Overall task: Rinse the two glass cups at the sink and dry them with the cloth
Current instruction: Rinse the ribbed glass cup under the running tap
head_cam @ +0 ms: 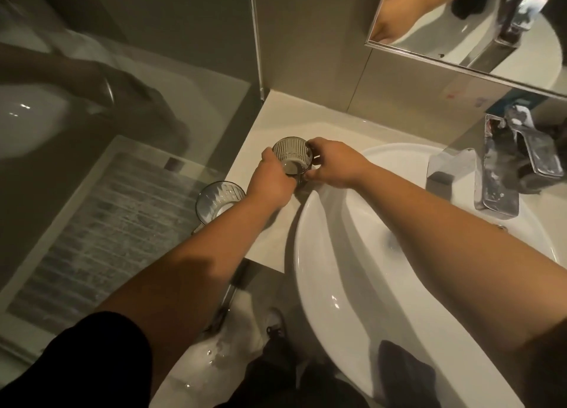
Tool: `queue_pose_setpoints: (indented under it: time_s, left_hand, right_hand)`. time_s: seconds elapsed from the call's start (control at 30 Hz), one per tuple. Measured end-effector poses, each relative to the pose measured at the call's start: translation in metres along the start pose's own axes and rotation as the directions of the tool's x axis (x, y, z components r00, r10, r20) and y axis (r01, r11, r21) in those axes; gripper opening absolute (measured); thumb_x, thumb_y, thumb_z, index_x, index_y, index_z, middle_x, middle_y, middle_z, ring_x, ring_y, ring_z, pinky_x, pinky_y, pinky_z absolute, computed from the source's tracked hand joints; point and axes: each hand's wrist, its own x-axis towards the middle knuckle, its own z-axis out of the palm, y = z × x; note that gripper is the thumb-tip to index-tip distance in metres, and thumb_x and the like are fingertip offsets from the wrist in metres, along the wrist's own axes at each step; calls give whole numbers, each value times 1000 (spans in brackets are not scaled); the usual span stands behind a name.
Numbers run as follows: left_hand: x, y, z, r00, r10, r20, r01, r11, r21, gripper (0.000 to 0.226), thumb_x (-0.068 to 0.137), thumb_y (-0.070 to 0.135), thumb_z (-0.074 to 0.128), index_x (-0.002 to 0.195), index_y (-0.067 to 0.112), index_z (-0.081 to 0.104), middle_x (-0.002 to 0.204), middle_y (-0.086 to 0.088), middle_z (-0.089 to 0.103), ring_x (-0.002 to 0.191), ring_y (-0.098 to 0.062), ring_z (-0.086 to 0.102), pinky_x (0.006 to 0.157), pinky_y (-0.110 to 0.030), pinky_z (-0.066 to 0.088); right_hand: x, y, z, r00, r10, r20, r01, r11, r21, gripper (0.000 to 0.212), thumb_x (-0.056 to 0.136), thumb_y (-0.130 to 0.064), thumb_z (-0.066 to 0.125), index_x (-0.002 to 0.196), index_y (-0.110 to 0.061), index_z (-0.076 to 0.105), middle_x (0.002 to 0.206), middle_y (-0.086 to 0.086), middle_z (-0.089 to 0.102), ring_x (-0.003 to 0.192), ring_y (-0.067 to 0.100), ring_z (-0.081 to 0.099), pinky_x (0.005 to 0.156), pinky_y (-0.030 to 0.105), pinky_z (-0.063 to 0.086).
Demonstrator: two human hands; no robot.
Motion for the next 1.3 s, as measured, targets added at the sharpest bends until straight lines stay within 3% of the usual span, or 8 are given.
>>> queue_pose_setpoints:
  time_s: [0.2,0.4,0.57,0.7,0.83,1.07,1.17,1.3]
  left_hand:
    - [0,1,-1,1000,-6,25,6,1000,7,61,90,12,64,140,5,29,134,-21,55,116,-38,58,85,-37,46]
    - [-6,7,-6,997,-37,68,34,999,37,98,91,20,67,157,4,-3,159,-18,29,140,-34,39,108,-38,37]
    - [-32,14,-14,996,59,59,-68,985,161,85,94,32,63,157,5,13,167,-16,7,149,-34,25,115,-41,30]
    - [-70,4,-23,955,297,-12,-267,876,402,54,96,40,51,143,12,43,156,-9,38,143,-29,33,115,-44,30]
    - [-107,-27,-32,938,343,-39,-266,789,554,58,100,41,46,150,14,36,160,-6,34,151,-27,23,121,-45,14]
    - [-142,-114,-36,924,207,-322,-74,922,380,64,89,28,64,143,2,44,152,-22,44,141,-42,39,114,-55,33]
    - [-138,-135,-38,955,91,-282,-9,960,279,61,92,28,62,144,4,41,150,-21,44,136,-40,42,111,-49,37]
    - [-127,-137,-43,971,-37,-238,46,998,33,45,97,32,60,134,9,52,129,-16,60,116,-34,57,86,-35,41]
  right_hand:
    - [-4,-1,0,1000,27,14,-26,996,-82,54,79,-28,72,127,-12,54,120,10,64,106,29,60,88,40,50]
    - [-15,1,-2,999,41,-18,-44,980,-196,46,82,-30,67,116,-5,50,125,18,59,110,37,55,89,43,46]
    - [-36,2,-5,992,20,-125,-45,979,-200,58,89,-30,59,138,-6,43,133,19,53,120,37,51,98,42,43]
    - [-60,0,3,956,-159,-248,71,941,-330,41,87,-25,60,122,-3,60,122,19,61,118,36,51,102,42,39]
    - [-82,-9,25,907,-354,-229,225,866,-447,38,82,-27,65,111,-3,66,114,19,65,110,40,57,96,48,47]
    - [-100,-45,67,873,-483,-70,392,779,-490,46,91,-39,52,120,-5,60,113,15,65,107,34,58,95,44,46]
    - [-97,-55,77,874,-487,3,420,752,-508,49,92,-40,50,123,-4,58,117,16,64,109,34,57,97,45,45]
    - [-92,-61,87,891,-451,55,415,758,-503,50,92,-41,48,125,-4,56,121,16,63,112,34,54,100,45,43]
